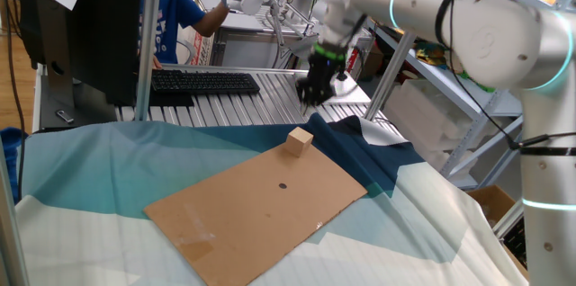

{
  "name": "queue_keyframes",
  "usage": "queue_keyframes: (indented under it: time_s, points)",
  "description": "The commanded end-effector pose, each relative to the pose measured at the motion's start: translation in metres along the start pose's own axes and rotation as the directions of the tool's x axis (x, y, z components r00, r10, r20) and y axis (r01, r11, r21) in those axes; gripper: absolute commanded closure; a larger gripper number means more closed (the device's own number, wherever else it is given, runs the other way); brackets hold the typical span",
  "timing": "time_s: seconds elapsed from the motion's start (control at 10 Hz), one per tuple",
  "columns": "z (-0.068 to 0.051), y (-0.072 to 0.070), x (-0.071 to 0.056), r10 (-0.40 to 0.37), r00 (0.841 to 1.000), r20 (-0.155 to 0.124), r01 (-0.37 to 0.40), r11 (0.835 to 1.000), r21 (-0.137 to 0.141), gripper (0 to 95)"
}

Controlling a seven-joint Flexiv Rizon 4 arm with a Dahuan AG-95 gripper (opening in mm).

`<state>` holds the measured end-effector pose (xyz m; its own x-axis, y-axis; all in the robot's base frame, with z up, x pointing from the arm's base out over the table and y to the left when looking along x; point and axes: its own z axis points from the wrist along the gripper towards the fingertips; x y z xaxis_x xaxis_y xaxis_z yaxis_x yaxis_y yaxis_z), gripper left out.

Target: Grab the block and place it at the designated location

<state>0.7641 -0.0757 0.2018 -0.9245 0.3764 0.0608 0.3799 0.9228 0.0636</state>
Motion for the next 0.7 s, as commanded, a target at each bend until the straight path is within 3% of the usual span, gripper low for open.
queue_keyframes:
  time_s: [0.1,0.7]
  points:
    - [-0.0164,0.0065,-0.0045,0.049,0.999,-0.007,-0.049,0.999,-0.008,95.0]
    - [-0.0145,0.0068,-0.0038,0.056,0.998,-0.007,-0.056,0.998,-0.010,95.0]
